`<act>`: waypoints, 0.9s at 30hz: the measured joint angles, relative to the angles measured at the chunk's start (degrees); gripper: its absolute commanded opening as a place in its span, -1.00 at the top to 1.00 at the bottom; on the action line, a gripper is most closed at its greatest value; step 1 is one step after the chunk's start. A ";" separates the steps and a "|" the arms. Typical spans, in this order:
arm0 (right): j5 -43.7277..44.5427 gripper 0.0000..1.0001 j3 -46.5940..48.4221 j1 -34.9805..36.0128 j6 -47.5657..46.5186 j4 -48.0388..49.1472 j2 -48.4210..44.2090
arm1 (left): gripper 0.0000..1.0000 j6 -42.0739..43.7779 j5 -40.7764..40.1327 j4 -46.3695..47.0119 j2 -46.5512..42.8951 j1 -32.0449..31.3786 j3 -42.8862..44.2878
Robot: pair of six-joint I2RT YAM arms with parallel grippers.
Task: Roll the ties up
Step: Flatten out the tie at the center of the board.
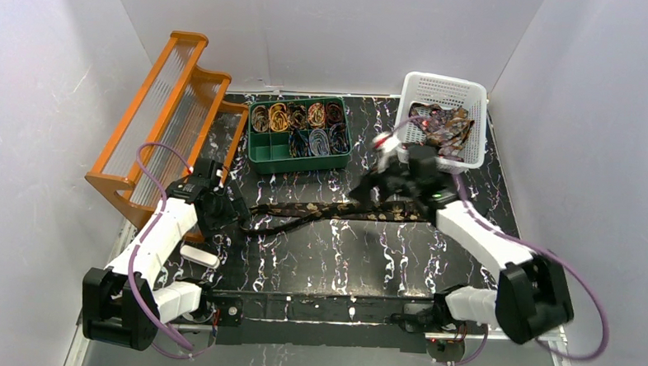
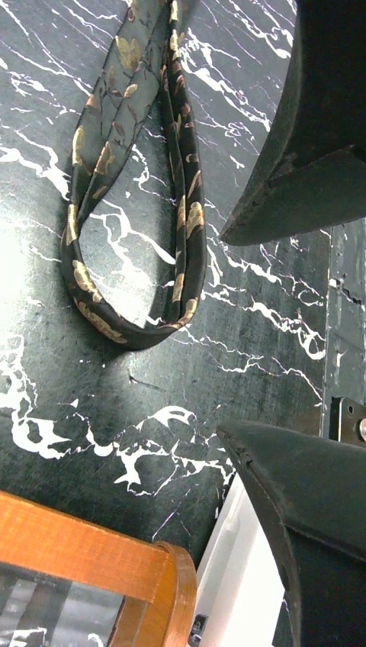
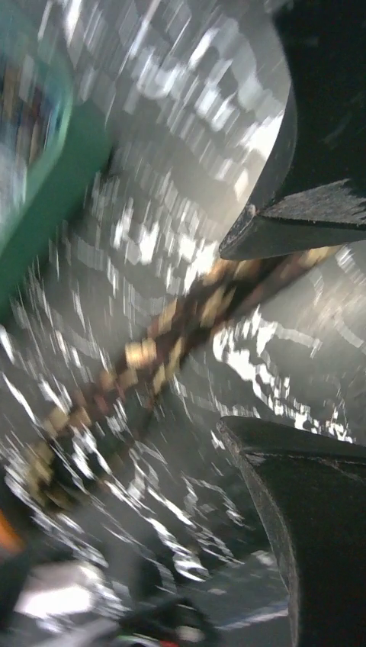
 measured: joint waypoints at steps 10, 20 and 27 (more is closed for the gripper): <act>1.11 -0.58 8.85 34.25 -27.45 4.79 22.95 | -0.49 -4.76 -3.13 0.26 -0.22 0.00 -1.20; -0.61 -0.38 20.22 38.34 -31.91 12.74 40.17 | -0.51 -8.28 -6.25 -0.28 -1.16 0.00 -1.49; -2.05 0.22 21.68 39.08 -32.52 14.58 46.47 | -0.52 -8.13 -6.80 -1.29 -2.71 0.00 -1.46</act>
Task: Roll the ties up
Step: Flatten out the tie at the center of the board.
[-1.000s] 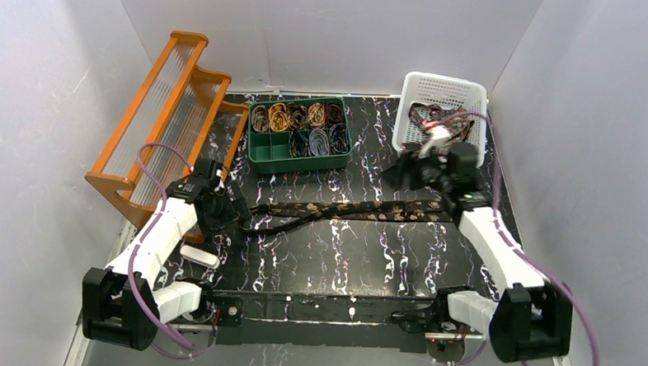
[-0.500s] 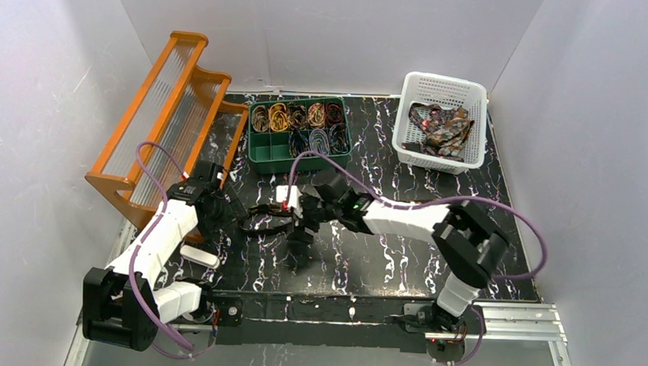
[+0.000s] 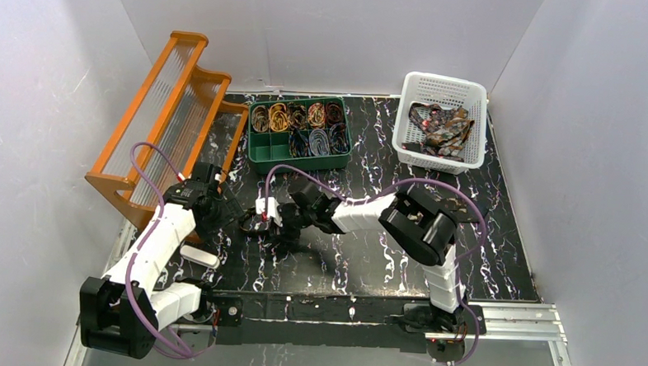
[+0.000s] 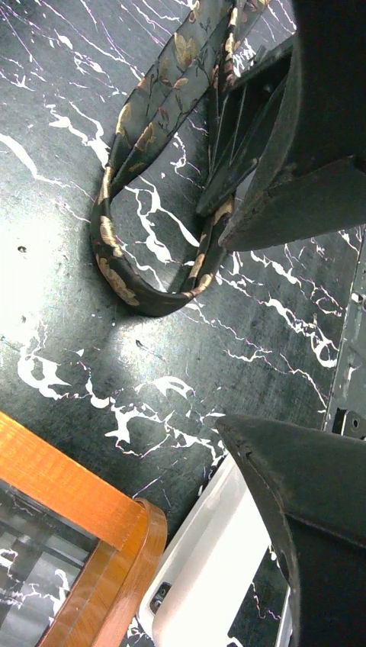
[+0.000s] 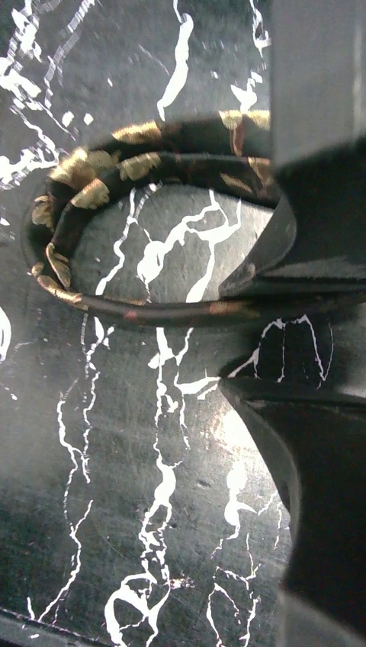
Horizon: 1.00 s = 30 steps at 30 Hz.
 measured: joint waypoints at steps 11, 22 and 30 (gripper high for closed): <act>-11.34 0.97 5.99 -1.62 6.40 -7.54 1.09 | -0.52 0.83 -0.02 -0.04 0.00 0.00 0.28; -26.91 0.84 33.09 -11.96 17.64 -22.01 14.80 | -0.66 1.33 0.02 0.42 -0.22 0.00 2.34; -28.24 0.74 39.01 -12.31 16.13 -36.41 24.72 | -0.85 1.88 -1.86 -0.98 -0.24 0.00 4.11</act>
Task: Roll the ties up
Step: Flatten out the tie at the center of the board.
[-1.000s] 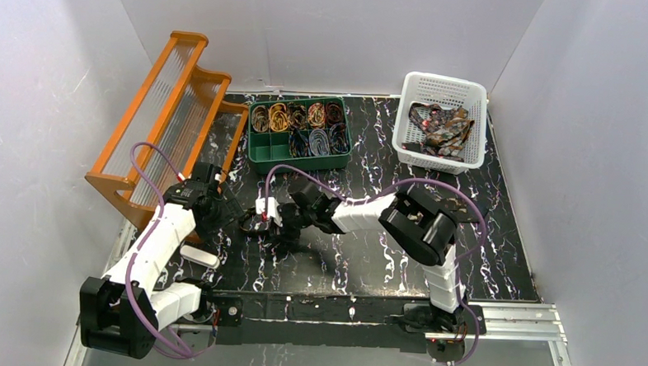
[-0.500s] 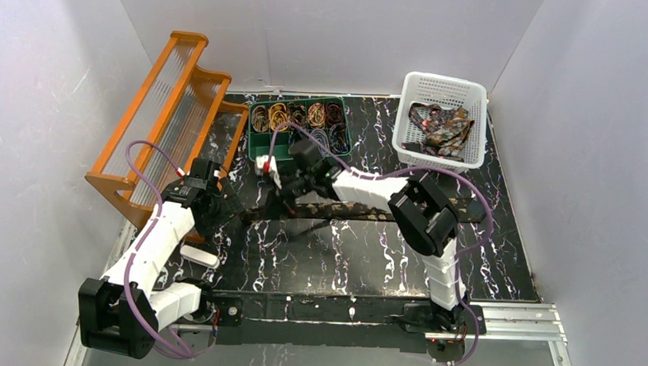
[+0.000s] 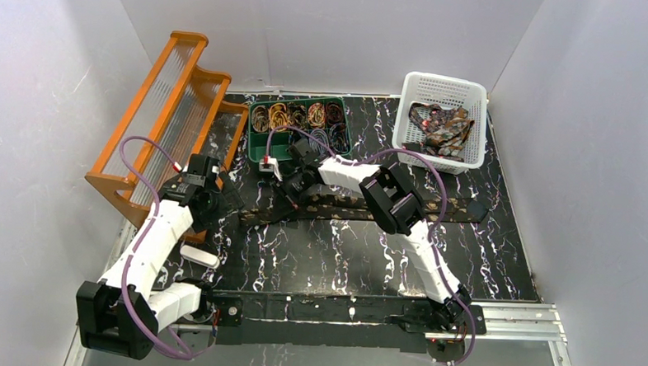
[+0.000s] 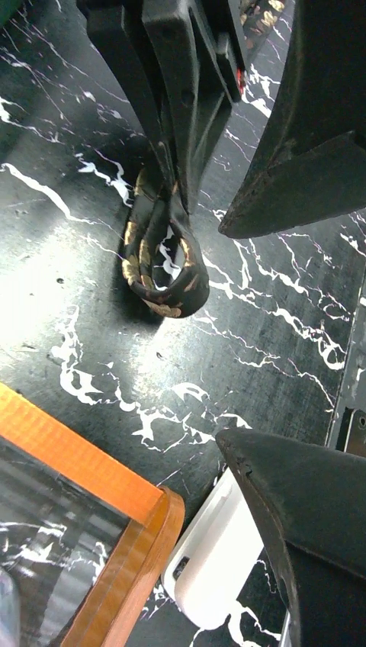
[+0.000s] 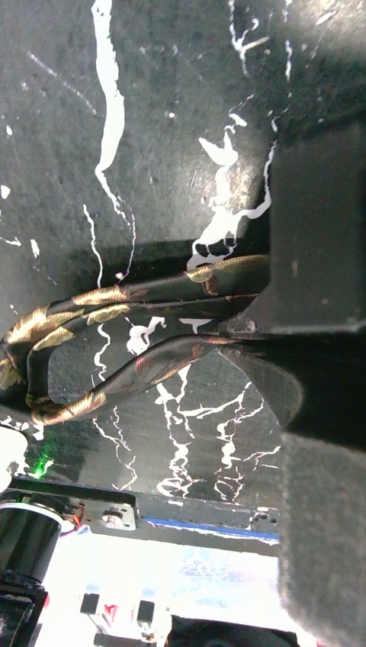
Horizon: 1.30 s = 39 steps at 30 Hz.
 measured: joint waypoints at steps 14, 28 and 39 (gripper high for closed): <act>6.21 0.24 0.81 0.50 10.93 3.69 -0.48 | -0.87 0.68 3.56 3.91 -0.52 0.00 -2.32; 22.32 -0.43 -5.99 -3.34 19.96 7.45 -12.00 | -0.91 1.16 3.87 11.26 1.79 0.00 -4.26; 31.43 -0.50 -24.20 -8.46 14.47 10.82 -25.59 | -0.91 3.30 8.04 15.23 2.54 0.00 -4.31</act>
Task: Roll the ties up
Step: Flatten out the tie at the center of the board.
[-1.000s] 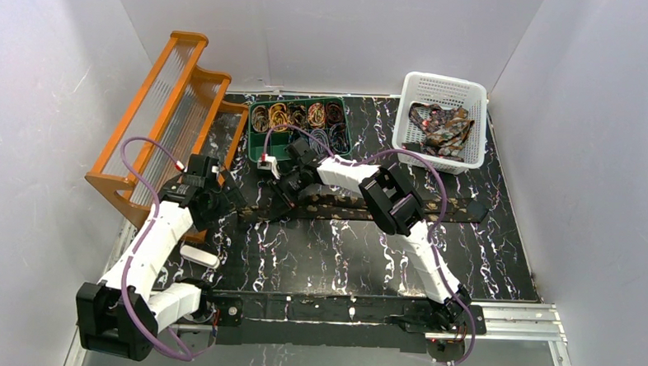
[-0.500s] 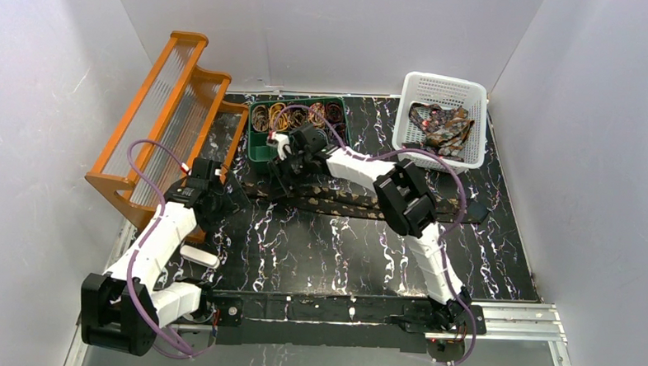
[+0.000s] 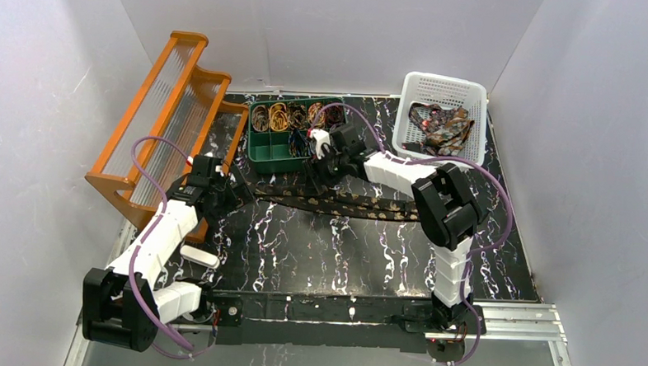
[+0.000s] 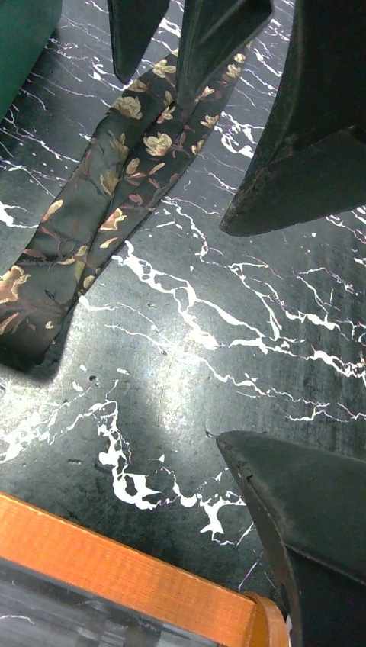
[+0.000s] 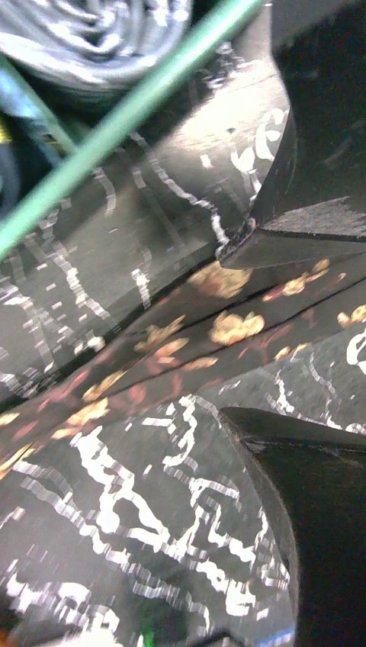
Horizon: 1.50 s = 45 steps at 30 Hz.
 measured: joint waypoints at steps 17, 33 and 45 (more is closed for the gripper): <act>8.44 0.43 -11.32 1.31 -14.16 4.15 -2.89 | -0.90 1.70 2.97 0.55 1.33 0.00 0.00; 14.23 0.78 -13.00 4.28 -15.91 3.04 -9.62 | -0.89 1.73 2.86 -0.66 0.17 0.00 -0.04; 14.86 0.65 -15.15 6.14 -12.68 2.95 -8.22 | -0.90 1.95 2.29 -1.84 0.15 0.00 0.00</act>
